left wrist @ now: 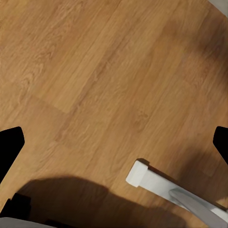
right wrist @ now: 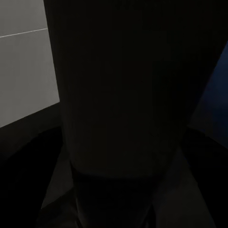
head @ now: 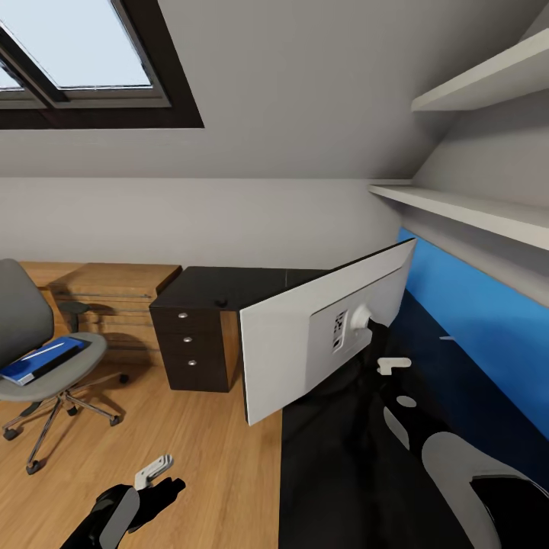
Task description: In the bedroom, organize the workspace by keeping the computer under the desk, ensuring the monitor is on the desk, placing the keyboard on the desk next to the monitor, placing the mouse on the desk next to the keyboard, moving the folder from the swivel chair onto the desk next to the mouse, stacking the notebook on top of the folder with the pen on top of the notebook, and positioning the swivel chair next to the desk.
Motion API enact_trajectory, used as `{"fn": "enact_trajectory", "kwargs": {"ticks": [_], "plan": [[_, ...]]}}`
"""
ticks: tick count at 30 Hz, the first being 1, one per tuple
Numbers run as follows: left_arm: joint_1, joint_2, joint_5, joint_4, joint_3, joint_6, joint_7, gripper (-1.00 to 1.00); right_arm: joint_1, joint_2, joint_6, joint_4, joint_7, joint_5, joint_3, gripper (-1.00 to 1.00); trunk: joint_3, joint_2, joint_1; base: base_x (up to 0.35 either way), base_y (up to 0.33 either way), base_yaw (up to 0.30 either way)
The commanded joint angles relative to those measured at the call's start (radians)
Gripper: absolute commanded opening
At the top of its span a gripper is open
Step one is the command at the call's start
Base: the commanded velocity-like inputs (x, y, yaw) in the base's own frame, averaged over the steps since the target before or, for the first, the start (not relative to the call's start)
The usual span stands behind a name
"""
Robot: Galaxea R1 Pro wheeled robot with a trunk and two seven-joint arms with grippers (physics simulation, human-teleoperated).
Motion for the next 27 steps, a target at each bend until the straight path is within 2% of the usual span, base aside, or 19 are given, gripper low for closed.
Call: {"fn": "enact_trajectory", "kwargs": {"ticks": [1,8,15,23,27], "plan": [[0.000,0.000,0.011,-0.002,0.001,0.005,0.008,1.00,-0.001,0.000,-0.003,0.001,-0.001,-0.007,0.011,-1.00,-0.001,-0.001,0.000,0.000,0.000,0.000],[0.000,0.000,0.011,-0.002,0.001,0.005,0.008,1.00,-0.001,0.000,-0.004,0.001,0.000,-0.007,0.011,-1.00,-0.001,-0.001,0.000,-0.014,0.000,0.000],[0.000,0.001,0.011,-0.001,0.001,0.005,0.008,1.00,-0.001,0.000,-0.004,0.001,0.000,-0.007,0.011,-1.00,-0.001,-0.001,0.000,-0.271,-0.023,0.000],[0.000,0.002,0.009,0.000,0.001,0.003,0.008,1.00,-0.001,0.000,-0.004,0.001,0.000,-0.007,0.011,-1.00,-0.001,-0.001,0.000,-0.206,-0.251,0.000],[0.000,0.003,0.011,0.006,0.001,-0.028,0.008,1.00,-0.001,0.000,-0.003,0.001,0.000,-0.007,0.011,-1.00,-0.001,-0.001,0.000,-0.109,-0.318,0.000]]}}
